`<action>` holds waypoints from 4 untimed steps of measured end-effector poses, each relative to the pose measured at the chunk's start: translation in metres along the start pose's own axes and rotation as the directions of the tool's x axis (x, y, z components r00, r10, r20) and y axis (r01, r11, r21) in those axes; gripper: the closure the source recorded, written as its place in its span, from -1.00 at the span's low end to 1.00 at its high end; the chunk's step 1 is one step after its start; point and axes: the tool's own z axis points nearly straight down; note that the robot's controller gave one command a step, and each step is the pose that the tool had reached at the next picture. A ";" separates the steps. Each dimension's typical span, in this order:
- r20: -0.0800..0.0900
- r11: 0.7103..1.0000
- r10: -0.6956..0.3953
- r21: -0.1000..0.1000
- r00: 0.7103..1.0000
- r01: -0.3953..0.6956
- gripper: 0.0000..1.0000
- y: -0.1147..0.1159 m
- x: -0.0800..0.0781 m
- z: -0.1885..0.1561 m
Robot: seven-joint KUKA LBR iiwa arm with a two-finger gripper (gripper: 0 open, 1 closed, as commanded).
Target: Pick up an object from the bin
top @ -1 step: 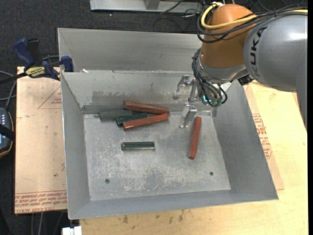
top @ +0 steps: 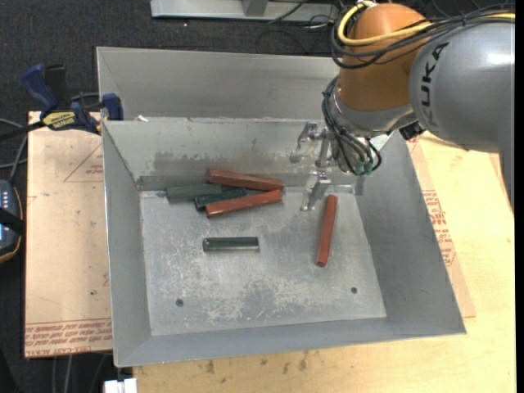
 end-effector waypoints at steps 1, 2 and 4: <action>-0.002 0.998 -0.064 -0.002 0.998 0.064 -1.00 0.079 0.002 0.057; -0.001 0.993 -0.120 0.000 0.993 0.120 -1.00 0.102 0.013 0.065; 0.047 0.999 -0.034 -0.007 0.998 0.035 -1.00 0.115 0.041 0.103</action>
Offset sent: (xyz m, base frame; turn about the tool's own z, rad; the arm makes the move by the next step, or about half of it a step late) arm -0.0134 0.1017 -0.0653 -0.1205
